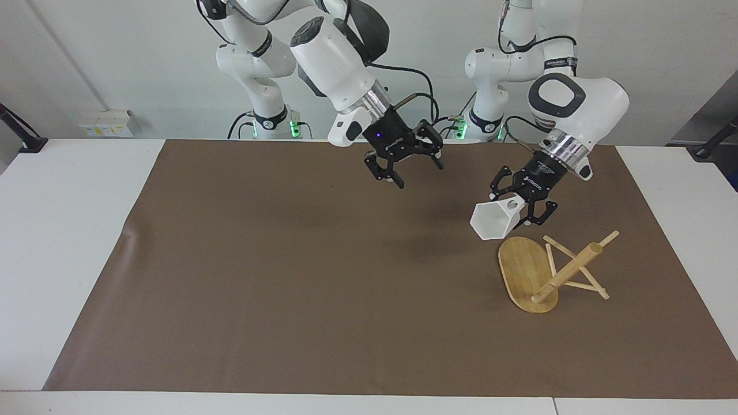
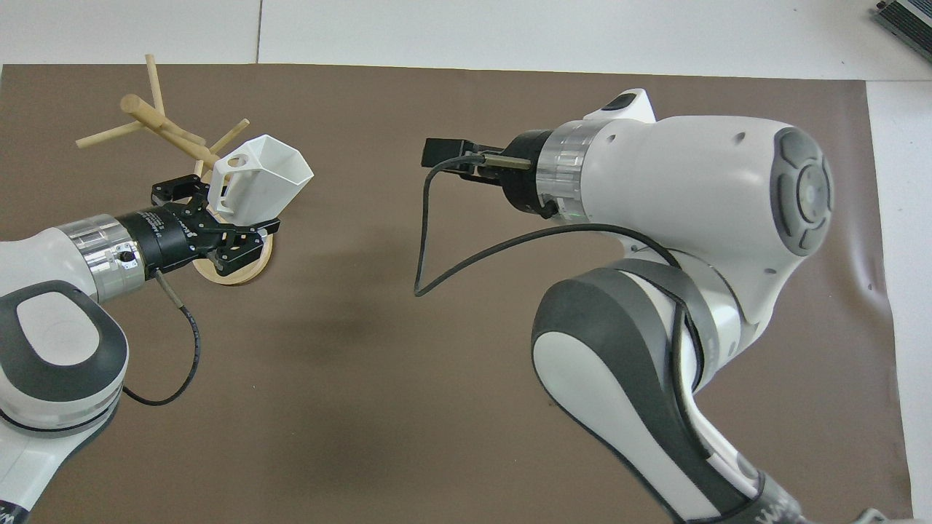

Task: Hang cup on rack
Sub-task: 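Raise the mug with the left gripper while the right gripper withdraws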

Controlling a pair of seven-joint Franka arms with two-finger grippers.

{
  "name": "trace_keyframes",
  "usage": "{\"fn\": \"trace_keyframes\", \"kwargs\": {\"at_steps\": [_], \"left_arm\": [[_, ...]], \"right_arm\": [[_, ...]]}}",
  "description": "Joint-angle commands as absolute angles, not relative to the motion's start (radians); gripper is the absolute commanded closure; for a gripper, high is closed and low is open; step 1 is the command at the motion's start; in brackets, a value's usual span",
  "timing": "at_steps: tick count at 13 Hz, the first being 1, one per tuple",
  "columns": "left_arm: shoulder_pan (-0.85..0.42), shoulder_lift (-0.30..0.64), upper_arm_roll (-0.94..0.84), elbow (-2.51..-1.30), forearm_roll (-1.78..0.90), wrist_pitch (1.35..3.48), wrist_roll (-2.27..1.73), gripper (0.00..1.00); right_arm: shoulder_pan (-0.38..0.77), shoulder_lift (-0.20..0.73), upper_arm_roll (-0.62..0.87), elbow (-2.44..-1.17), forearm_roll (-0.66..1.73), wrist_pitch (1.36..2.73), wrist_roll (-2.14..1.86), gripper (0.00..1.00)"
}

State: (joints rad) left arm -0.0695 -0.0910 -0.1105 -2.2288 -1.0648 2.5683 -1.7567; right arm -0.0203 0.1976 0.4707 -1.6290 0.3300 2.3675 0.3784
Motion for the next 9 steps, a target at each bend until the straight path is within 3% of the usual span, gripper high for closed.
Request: {"fn": "trace_keyframes", "kwargs": {"at_steps": [1, 9], "left_arm": [[-0.084, -0.08, -0.104, -2.243, -1.049, 2.664, -1.781, 1.0], [-0.113, -0.014, -0.106, -2.232, -1.049, 2.796, -1.789, 1.0]], "right_arm": [[-0.031, 0.15, 0.37, -1.672, 0.318, 2.336, 0.29, 0.0], [-0.031, 0.112, 0.111, -1.674, 0.31, 2.18, 0.01, 0.0]]}}
